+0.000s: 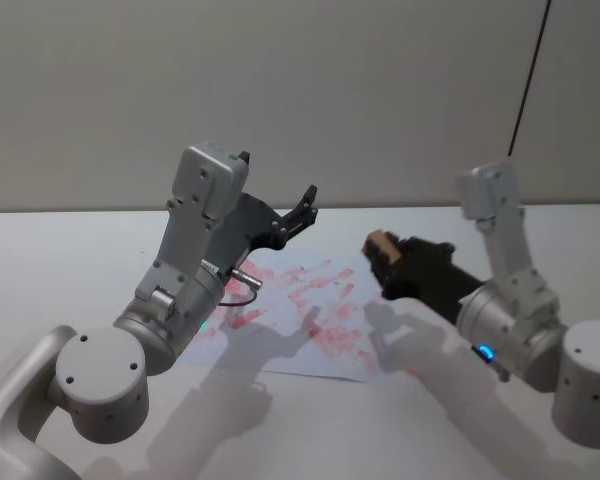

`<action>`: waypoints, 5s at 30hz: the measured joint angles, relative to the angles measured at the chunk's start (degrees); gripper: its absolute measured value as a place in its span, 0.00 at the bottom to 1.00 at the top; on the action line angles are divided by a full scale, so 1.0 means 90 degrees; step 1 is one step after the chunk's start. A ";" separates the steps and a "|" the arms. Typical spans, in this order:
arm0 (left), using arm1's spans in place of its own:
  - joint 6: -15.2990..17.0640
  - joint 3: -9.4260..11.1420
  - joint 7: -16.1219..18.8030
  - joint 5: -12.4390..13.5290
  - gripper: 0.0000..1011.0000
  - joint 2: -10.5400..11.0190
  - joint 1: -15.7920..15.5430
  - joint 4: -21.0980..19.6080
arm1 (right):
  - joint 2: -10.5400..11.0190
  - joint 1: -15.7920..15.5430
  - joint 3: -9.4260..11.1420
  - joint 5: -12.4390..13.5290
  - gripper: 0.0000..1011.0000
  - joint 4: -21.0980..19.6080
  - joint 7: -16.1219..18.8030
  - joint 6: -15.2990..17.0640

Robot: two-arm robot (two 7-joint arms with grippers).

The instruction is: Use the one hand to pick up the stamp and affix it onto the A4 paper.

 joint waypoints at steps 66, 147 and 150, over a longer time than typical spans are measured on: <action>0.0000 0.0000 0.0001 0.0000 0.99 0.0000 0.0000 0.0000 | -0.0140 0.0076 -0.0070 0.0426 0.22 0.0473 -0.0227 -0.0415; 0.0000 0.0000 0.0000 0.0000 0.99 0.0000 0.0000 0.0000 | 0.0794 -0.0284 0.0572 0.0027 0.68 0.0673 -0.0560 -0.0017; 0.0000 0.0000 0.0000 0.0000 0.99 0.0000 0.0000 0.0000 | 0.0788 -0.0276 0.0568 0.0018 0.77 0.0688 -0.0554 -0.0019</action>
